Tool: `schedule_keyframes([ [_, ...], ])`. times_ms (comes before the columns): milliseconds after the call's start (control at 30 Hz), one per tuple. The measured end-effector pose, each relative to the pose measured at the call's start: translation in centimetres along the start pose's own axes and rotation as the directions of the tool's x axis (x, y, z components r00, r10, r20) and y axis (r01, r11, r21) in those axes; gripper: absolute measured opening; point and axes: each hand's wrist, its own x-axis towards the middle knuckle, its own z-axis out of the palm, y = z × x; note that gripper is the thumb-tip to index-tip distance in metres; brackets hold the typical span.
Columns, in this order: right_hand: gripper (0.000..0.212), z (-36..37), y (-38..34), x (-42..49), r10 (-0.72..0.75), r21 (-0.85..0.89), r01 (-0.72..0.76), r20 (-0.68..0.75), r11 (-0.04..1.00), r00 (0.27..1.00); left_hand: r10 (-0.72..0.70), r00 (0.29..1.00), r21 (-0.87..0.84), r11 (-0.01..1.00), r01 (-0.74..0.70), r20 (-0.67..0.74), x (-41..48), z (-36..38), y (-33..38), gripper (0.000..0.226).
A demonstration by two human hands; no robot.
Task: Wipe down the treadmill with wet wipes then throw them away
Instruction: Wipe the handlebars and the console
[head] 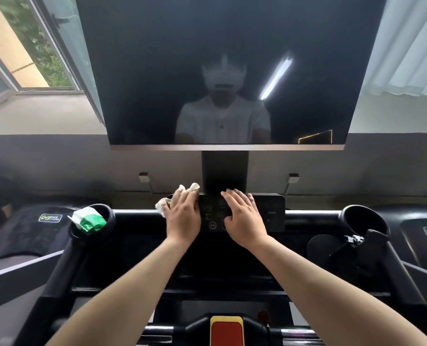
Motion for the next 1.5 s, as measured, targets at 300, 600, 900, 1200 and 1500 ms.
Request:
schedule_keyframes([
  [300,0.054,-1.9,-0.8,0.4,0.034,0.278,-0.047,0.052,0.959,0.998,-0.041,0.938,-0.826,0.463,0.322,0.343,-1.9,-3.4,6.2,0.041],
  [600,0.031,-1.9,-3.5,-1.6,0.356,0.761,-0.276,0.063,0.587,0.932,-0.135,0.892,-0.824,0.342,0.451,0.432,-2.6,-3.8,5.4,0.062],
  [900,0.019,-2.5,-4.0,-2.6,0.408,0.859,-0.439,0.313,0.264,0.858,-0.203,0.933,-0.548,0.765,0.340,0.297,-4.5,-4.8,0.8,0.017],
  [1200,0.023,-1.2,-5.1,-3.3,0.285,0.809,-0.407,0.308,0.424,0.908,-0.296,0.917,-0.661,0.635,0.399,0.269,-5.3,-5.4,1.3,0.022],
  [1500,0.027,-2.0,-5.0,-4.6,0.119,0.830,-0.412,0.398,0.376,0.910,-0.194,0.934,-0.713,0.606,0.353,0.298,-5.3,-7.0,1.9,0.037],
])
